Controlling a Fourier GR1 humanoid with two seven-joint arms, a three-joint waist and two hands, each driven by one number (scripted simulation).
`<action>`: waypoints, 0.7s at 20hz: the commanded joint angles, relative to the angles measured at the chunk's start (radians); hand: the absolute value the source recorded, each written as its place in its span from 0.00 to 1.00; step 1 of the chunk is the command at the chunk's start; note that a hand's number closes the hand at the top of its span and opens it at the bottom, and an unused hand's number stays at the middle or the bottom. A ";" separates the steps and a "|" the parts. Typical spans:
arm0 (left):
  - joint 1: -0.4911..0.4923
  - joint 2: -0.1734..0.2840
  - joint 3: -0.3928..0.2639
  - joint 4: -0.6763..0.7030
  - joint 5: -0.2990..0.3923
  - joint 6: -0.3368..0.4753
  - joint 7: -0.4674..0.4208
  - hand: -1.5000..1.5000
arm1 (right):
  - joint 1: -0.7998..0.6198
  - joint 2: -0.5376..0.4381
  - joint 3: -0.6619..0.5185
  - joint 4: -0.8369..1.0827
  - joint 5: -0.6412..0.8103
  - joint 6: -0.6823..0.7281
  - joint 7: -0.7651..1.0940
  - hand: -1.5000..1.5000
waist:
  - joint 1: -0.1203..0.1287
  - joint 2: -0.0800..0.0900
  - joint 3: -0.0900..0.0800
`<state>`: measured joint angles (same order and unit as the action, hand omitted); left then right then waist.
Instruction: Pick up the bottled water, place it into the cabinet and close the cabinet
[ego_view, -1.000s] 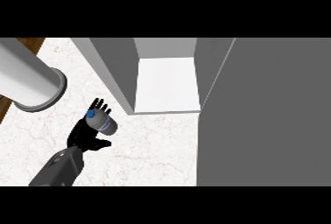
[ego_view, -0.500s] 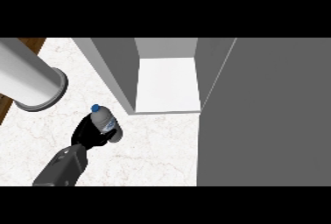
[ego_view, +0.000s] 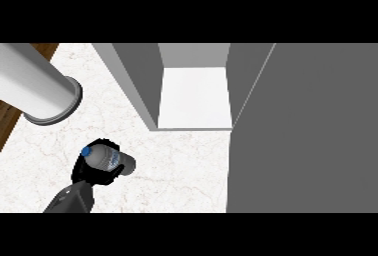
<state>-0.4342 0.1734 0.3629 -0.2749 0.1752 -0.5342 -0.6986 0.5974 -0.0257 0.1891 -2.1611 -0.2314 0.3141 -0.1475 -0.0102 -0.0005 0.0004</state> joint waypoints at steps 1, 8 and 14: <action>0.092 -0.012 0.000 -0.048 0.020 -0.055 -0.097 1.00 | 0.003 -0.027 -0.028 0.007 -0.025 0.017 0.004 0.00 | 0.007 -0.001 -0.001; 0.090 -0.070 0.012 -0.117 0.095 -0.046 -0.040 1.00 | 0.009 -0.005 0.020 -0.025 -0.004 -0.012 0.017 0.00 | 0.003 0.000 -0.001; 0.178 -0.121 -0.033 -0.368 0.162 -0.029 0.123 1.00 | 0.016 -0.005 0.003 0.046 0.000 0.009 -0.038 0.00 | 0.015 -0.005 0.001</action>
<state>-0.2942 0.1124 0.3582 -0.5244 0.3101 -0.5442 -0.5947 0.5943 -0.0401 0.1768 -2.1465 -0.2509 0.3163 -0.1537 0.0007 -0.0038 0.0010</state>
